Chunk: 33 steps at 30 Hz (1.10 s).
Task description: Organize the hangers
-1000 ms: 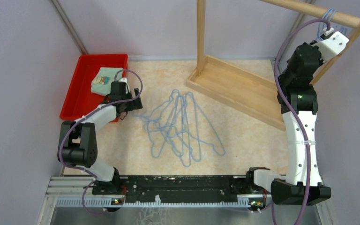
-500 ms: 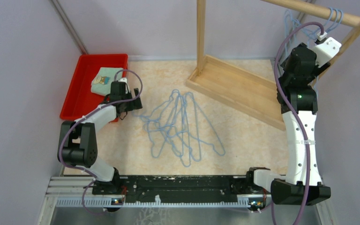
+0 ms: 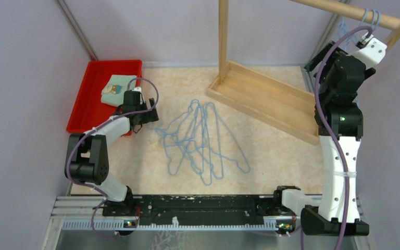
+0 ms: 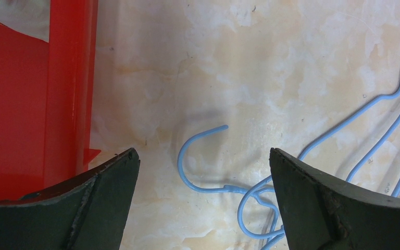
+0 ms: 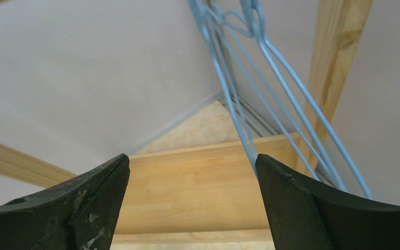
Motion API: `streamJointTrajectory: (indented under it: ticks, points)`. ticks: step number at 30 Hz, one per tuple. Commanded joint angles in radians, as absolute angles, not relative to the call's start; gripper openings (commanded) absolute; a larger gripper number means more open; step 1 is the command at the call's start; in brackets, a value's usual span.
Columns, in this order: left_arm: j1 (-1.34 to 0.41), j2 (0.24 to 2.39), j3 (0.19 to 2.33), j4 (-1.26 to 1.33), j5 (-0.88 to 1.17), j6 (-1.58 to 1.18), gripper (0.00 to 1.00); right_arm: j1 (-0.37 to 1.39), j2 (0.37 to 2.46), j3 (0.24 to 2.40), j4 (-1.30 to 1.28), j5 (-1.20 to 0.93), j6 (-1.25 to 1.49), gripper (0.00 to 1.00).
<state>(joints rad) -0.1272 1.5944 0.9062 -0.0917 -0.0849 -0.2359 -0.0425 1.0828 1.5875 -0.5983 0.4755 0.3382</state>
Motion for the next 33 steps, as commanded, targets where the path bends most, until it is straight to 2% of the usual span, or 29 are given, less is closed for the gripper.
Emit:
streamJointTrajectory:
  ticks: [1,7,15,17,21,24,29,33]
  points:
    - [-0.121,1.608,0.925,-0.074,-0.084,-0.243,1.0,-0.051,1.05,1.649,-0.538,0.272,0.355,0.91]
    - [-0.121,1.605,0.921,-0.067,-0.082,-0.248,1.0,-0.017,1.121,1.658,-0.51,0.041,0.347,0.91]
    - [-0.121,1.597,0.911,-0.057,-0.085,-0.245,1.0,0.417,1.341,1.807,-0.567,0.228,0.131,0.91]
    - [-0.121,1.595,0.91,-0.056,-0.088,-0.243,1.0,0.471,1.388,1.834,-0.572,0.215,0.119,0.97]
    - [-0.121,1.593,0.906,-0.056,-0.089,-0.244,1.0,0.477,1.458,1.844,-0.573,0.087,0.192,0.99]
    - [-0.121,1.592,0.901,-0.052,-0.086,-0.251,1.0,0.495,1.497,1.828,-0.57,-0.009,0.227,0.93]
    - [-0.121,1.588,0.883,-0.038,-0.08,-0.268,1.0,0.636,1.619,1.882,-0.765,0.104,0.055,0.87]
    - [-0.121,1.595,0.881,-0.035,-0.078,-0.28,1.0,0.69,1.74,1.929,-0.884,0.067,-0.013,0.77]
